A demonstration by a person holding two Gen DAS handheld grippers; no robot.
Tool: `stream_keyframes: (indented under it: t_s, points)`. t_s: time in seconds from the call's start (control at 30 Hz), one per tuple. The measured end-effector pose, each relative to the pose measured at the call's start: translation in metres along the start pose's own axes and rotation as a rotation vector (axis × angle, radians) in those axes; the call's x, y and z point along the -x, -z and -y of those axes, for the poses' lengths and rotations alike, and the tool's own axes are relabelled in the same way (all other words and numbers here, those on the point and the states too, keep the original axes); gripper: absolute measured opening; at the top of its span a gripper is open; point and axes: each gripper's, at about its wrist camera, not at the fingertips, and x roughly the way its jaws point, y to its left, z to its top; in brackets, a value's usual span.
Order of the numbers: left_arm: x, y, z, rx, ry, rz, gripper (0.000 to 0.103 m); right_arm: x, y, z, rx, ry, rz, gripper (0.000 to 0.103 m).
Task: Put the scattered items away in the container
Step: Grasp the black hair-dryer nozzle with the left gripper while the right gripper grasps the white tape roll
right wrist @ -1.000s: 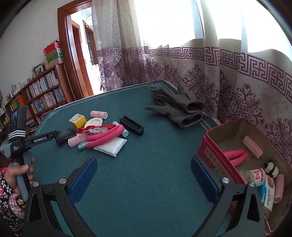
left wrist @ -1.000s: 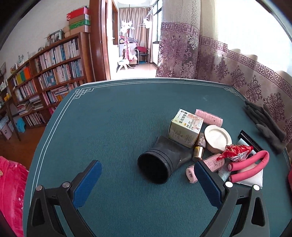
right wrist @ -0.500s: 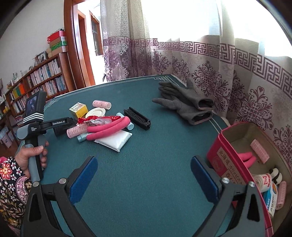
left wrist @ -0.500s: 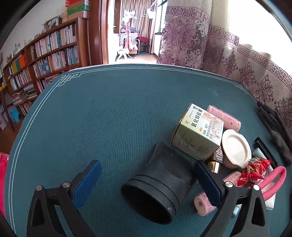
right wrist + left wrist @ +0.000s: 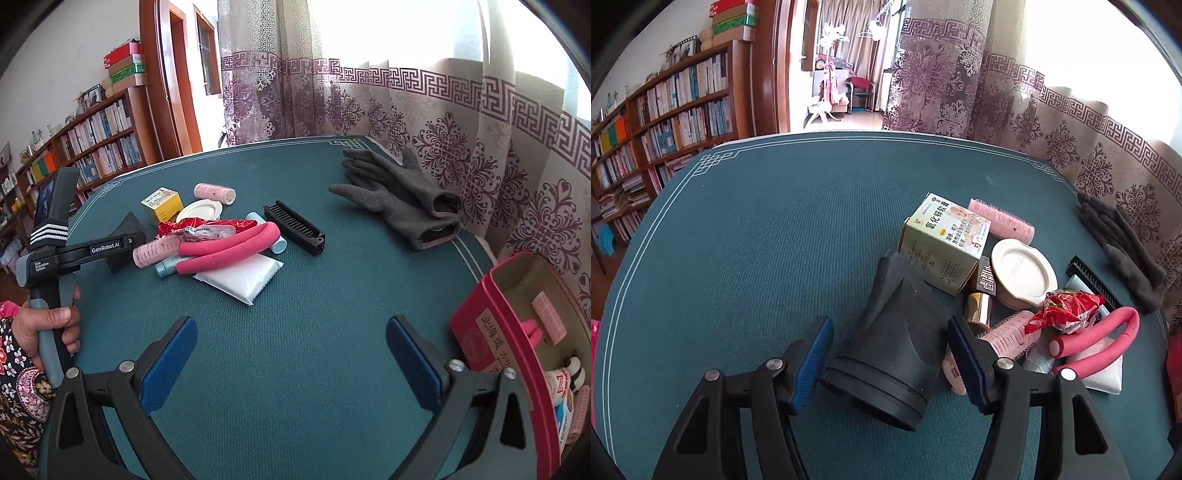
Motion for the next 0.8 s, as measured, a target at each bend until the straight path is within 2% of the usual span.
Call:
stream_keyframes:
  t_s: [0.1, 0.23, 0.3, 0.57, 0.73, 0.8]
  points:
    - [0.001, 0.003, -0.001, 0.001, -0.004, 0.007, 0.065, -0.011, -0.011, 0.006, -0.031, -0.020, -0.012, 0.102]
    - [0.002, 0.004, -0.001, 0.002, -0.003, 0.013, 0.065, -0.034, -0.027, 0.004, -0.052, -0.092, -0.049, 0.102]
    - [0.002, 0.005, -0.004, 0.009, 0.006, 0.012, 0.065, -0.048, -0.031, -0.004, -0.007, -0.107, -0.063, 0.102]
    - [-0.004, 0.004, -0.005, 0.015, 0.010, 0.003, 0.066, -0.097, -0.037, -0.044, 0.277, -0.038, -0.086, 0.102]
    - [-0.007, 0.003, -0.009, 0.035, 0.038, -0.007, 0.066, -0.118, -0.036, -0.048, 0.292, -0.072, -0.144, 0.102]
    - [-0.007, 0.003, -0.008, 0.029, 0.036, -0.006, 0.066, -0.118, -0.030, -0.048, 0.274, -0.102, -0.154, 0.096]
